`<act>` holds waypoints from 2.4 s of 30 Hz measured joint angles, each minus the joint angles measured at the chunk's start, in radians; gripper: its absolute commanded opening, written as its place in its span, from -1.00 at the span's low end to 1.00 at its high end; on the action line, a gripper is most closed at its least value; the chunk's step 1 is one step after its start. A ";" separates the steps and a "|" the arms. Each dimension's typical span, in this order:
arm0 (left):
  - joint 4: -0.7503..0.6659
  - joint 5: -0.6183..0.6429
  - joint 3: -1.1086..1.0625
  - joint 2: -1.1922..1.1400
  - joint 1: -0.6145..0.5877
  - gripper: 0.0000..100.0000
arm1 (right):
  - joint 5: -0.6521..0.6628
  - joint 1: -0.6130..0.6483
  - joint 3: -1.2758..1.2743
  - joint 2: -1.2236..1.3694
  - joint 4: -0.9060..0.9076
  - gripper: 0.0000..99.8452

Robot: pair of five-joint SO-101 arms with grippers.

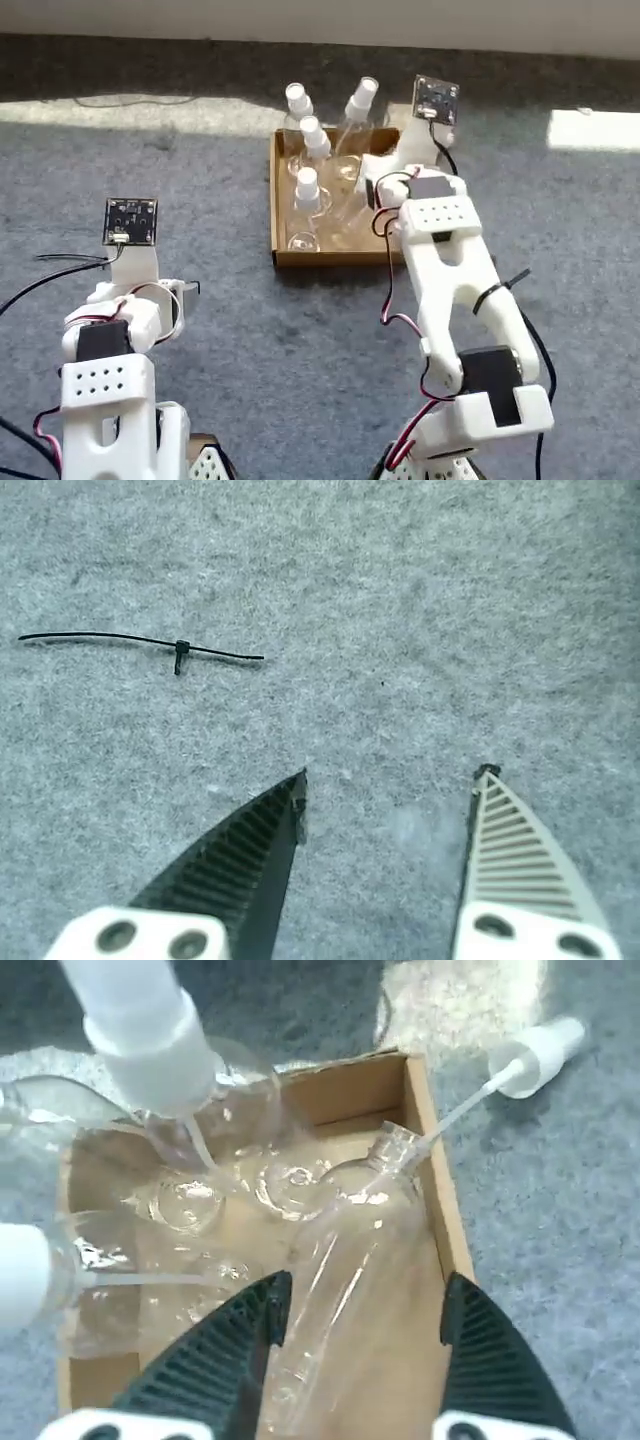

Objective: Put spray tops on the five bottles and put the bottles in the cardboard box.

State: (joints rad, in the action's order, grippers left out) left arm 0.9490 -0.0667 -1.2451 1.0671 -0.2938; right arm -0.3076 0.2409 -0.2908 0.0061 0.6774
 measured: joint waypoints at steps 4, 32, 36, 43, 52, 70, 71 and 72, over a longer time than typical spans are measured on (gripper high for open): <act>0.000 0.000 0.000 0.000 0.000 -0.51 | -0.012 0.034 0.002 0.044 0.000 -0.58; 0.000 0.000 0.000 0.000 0.006 -0.51 | -0.069 0.055 0.014 0.095 -0.017 -0.46; 0.000 0.000 0.000 0.000 0.006 -0.51 | -0.072 0.055 0.014 0.095 -0.017 -0.45; 0.000 0.000 0.000 0.000 0.006 -0.51 | -0.072 0.054 0.014 0.095 -0.017 -0.45; 0.000 0.000 0.000 0.000 0.006 -0.51 | -0.072 0.055 0.014 0.095 -0.017 -0.35; 0.000 0.000 0.000 0.000 0.006 -0.51 | -0.127 0.060 0.071 0.195 -0.023 -0.35; 0.000 0.000 0.000 0.000 0.006 -0.51 | -0.127 0.060 0.071 0.195 -0.023 -0.35; 0.000 0.000 0.000 0.000 0.006 -0.51 | -0.127 0.060 0.071 0.195 -0.023 -0.35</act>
State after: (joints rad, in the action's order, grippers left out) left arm 0.9490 -0.0667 -1.2451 1.0671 -0.2877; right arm -0.4350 0.3007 -0.2202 0.2010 0.6544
